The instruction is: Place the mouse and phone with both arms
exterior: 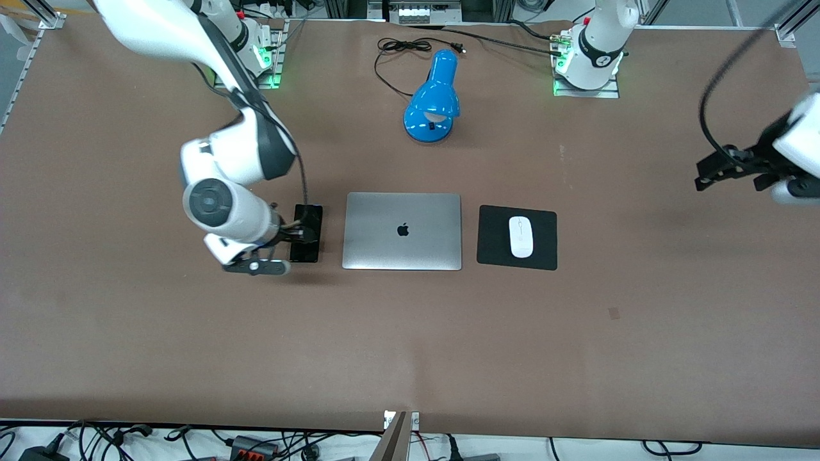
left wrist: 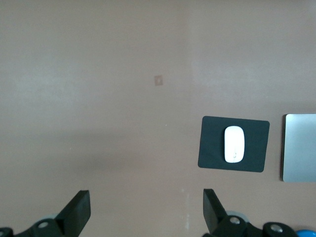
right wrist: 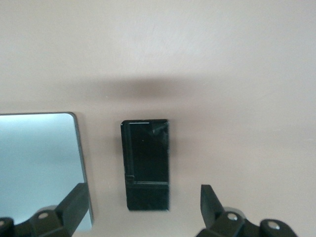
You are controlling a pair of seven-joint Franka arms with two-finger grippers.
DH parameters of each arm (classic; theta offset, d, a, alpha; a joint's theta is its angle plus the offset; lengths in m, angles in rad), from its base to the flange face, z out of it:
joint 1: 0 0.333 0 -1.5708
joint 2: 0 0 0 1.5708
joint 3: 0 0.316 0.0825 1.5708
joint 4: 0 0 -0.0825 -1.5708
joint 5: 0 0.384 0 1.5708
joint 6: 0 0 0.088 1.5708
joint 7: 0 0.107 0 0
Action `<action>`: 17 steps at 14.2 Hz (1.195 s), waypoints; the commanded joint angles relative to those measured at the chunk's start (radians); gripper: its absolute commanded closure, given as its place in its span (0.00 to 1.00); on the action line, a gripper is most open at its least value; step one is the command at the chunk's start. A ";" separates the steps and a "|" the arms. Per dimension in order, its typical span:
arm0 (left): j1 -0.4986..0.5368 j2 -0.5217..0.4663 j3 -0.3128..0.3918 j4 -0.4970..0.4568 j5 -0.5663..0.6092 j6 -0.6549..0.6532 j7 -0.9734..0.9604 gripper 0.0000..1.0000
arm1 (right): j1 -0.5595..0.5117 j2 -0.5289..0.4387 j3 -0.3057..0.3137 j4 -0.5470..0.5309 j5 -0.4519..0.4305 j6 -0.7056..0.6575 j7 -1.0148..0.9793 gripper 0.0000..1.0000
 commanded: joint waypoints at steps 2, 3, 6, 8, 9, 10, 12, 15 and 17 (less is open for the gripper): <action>-0.074 -0.114 0.064 -0.128 -0.034 -0.008 -0.004 0.00 | -0.051 0.016 0.007 0.236 -0.049 -0.215 -0.098 0.00; -0.061 -0.108 0.072 -0.125 -0.081 -0.015 -0.014 0.00 | -0.075 0.015 0.007 0.282 -0.047 -0.256 -0.099 0.00; -0.041 -0.069 0.061 -0.091 -0.091 -0.015 0.031 0.00 | -0.155 -0.027 0.007 0.341 -0.043 -0.335 -0.130 0.00; -0.047 -0.069 0.054 -0.090 -0.034 -0.015 0.034 0.00 | -0.227 -0.073 0.008 0.338 -0.041 -0.336 -0.194 0.00; -0.046 -0.069 0.055 -0.088 -0.028 -0.015 0.045 0.00 | -0.267 -0.094 0.008 0.326 -0.037 -0.327 -0.209 0.00; -0.046 -0.068 0.055 -0.088 -0.026 -0.013 0.051 0.00 | -0.292 -0.103 0.008 0.323 -0.043 -0.336 -0.245 0.00; -0.049 -0.051 0.054 -0.061 -0.006 -0.016 0.052 0.00 | -0.332 -0.136 -0.003 0.314 -0.038 -0.324 -0.318 0.00; -0.049 -0.039 0.052 -0.047 -0.005 -0.033 0.055 0.00 | -0.343 -0.223 -0.009 0.216 -0.038 -0.286 -0.361 0.00; -0.043 -0.039 0.054 -0.045 -0.006 -0.033 0.057 0.00 | -0.329 -0.281 -0.038 0.171 -0.040 -0.272 -0.378 0.00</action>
